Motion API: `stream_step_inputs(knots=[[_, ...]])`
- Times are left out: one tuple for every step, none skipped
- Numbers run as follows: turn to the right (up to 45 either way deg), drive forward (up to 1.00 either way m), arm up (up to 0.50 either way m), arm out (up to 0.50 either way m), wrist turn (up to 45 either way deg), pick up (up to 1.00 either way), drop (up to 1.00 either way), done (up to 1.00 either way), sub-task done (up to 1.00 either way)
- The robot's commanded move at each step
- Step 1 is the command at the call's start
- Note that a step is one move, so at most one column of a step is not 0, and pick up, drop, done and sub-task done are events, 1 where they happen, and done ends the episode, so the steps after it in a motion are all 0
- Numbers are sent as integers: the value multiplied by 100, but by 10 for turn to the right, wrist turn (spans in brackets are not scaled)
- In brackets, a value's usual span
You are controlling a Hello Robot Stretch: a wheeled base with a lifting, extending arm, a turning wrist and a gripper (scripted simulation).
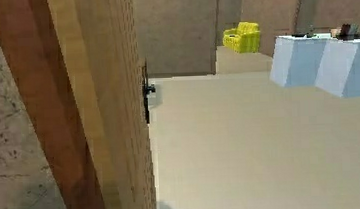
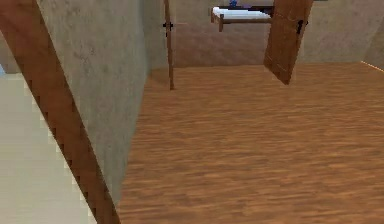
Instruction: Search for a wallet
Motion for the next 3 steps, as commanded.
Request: stream_step_inputs(knots=[[450, 0, 0, 0, 0, 0, 0, 0, 0], [450, 0, 0, 0, 0, 0, 0, 0, 0], [450, 0, 0, 0, 0, 0, 0, 0, 0]])
